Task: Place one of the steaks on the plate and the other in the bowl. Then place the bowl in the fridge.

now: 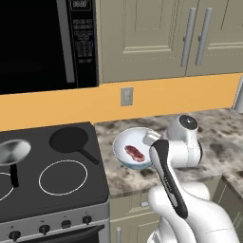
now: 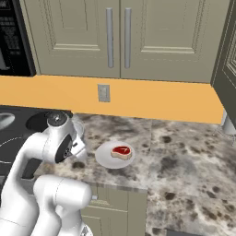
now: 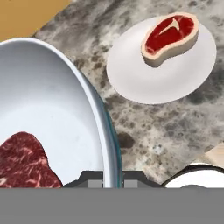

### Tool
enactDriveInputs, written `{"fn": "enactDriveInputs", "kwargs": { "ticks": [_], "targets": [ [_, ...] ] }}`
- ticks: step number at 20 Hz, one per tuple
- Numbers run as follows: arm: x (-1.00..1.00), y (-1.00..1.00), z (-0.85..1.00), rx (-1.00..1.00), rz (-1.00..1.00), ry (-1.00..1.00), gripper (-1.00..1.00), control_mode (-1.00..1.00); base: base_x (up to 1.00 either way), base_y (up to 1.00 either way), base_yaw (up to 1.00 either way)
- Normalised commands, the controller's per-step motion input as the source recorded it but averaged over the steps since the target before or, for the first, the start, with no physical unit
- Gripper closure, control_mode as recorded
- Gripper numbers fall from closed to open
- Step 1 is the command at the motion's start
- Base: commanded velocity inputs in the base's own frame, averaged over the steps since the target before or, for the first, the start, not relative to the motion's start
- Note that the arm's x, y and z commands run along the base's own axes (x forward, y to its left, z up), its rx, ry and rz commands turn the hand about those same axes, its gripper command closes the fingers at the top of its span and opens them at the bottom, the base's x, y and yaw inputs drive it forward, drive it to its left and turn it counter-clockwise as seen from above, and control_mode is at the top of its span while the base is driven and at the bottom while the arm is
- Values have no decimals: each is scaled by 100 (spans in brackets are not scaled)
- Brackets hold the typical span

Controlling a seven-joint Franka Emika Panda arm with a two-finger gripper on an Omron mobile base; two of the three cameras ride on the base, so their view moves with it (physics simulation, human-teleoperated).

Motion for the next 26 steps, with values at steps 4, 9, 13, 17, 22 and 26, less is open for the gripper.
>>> {"fn": "enactDriveInputs", "kwargs": {
  "ticks": [4,9,13,17,22,26],
  "targets": [
    [-41,0,39,17,-71,-19,100,-100,0,0,0],
    [-83,-2,28,23,-57,-3,100,-100,0,0,0],
    [-82,-21,18,22,-36,-7,100,-100,0,0,0],
    [-83,-25,23,2,-15,-22,100,-100,0,0,0],
    [-19,-2,0,0,-2,-5,100,100,-80,21,-5],
    [0,0,0,0,0,0,100,100,-100,22,-11]
  ]
}}
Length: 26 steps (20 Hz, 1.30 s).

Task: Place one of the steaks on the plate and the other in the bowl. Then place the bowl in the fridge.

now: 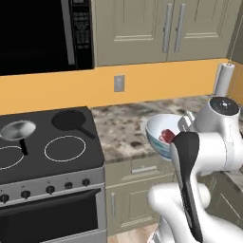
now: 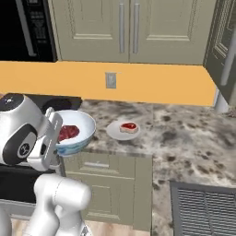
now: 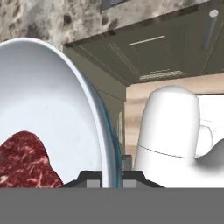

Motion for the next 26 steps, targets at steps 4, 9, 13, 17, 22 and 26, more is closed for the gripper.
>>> {"fn": "enactDriveInputs", "kwargs": {
  "ticks": [4,9,13,17,22,26],
  "targets": [
    [0,0,0,0,0,0,100,100,-100,97,-14],
    [0,0,0,0,0,0,100,100,-100,100,-17],
    [0,0,0,0,0,0,100,100,-14,36,-86],
    [0,0,0,0,0,0,100,100,0,0,-100],
    [0,0,0,0,0,0,100,100,0,0,-100],
    [0,0,0,0,0,0,100,100,0,0,-100]
  ]
}}
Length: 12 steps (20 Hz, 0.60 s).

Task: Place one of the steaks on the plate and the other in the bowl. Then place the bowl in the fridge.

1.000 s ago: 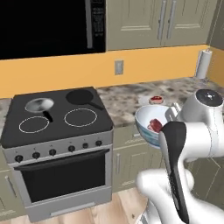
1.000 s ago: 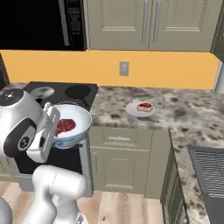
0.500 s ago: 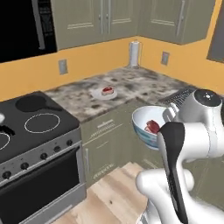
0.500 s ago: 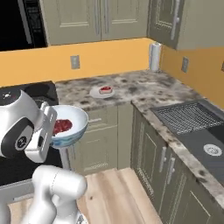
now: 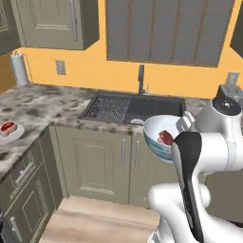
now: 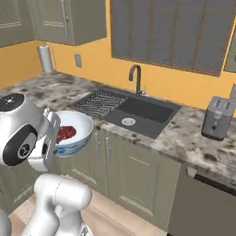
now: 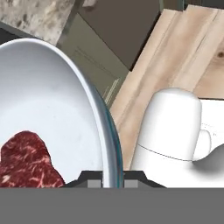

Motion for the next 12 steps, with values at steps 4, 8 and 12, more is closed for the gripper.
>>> {"fn": "enactDriveInputs", "kwargs": {
  "ticks": [4,8,12],
  "targets": [
    [0,0,0,0,0,0,100,100,-76,0,-75],
    [0,0,0,0,0,0,100,100,-100,-8,-52],
    [0,0,0,0,0,0,100,100,-100,-31,-36]
  ]
}}
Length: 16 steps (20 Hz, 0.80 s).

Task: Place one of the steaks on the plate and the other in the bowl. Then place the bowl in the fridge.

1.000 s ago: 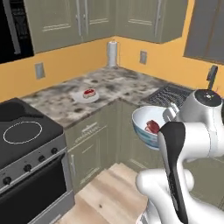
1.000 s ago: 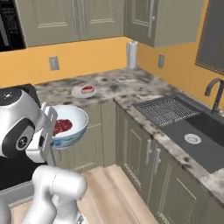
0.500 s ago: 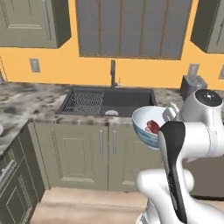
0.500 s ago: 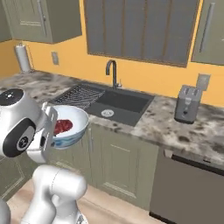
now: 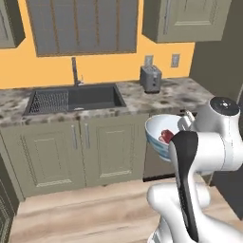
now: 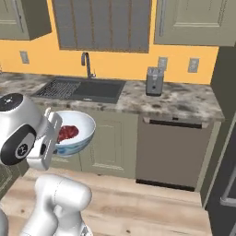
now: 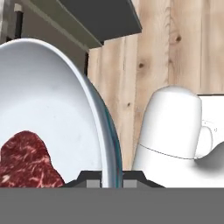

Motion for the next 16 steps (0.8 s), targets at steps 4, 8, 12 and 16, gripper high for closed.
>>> {"fn": "enactDriveInputs", "kwargs": {
  "ticks": [4,8,12,16],
  "targets": [
    [0,0,0,0,0,0,100,100,-100,-70,-31],
    [0,0,0,0,0,0,100,100,-29,-100,-29],
    [0,0,0,0,0,0,100,100,0,-100,-20],
    [0,0,0,0,0,0,100,100,0,-100,-17]
  ]
}}
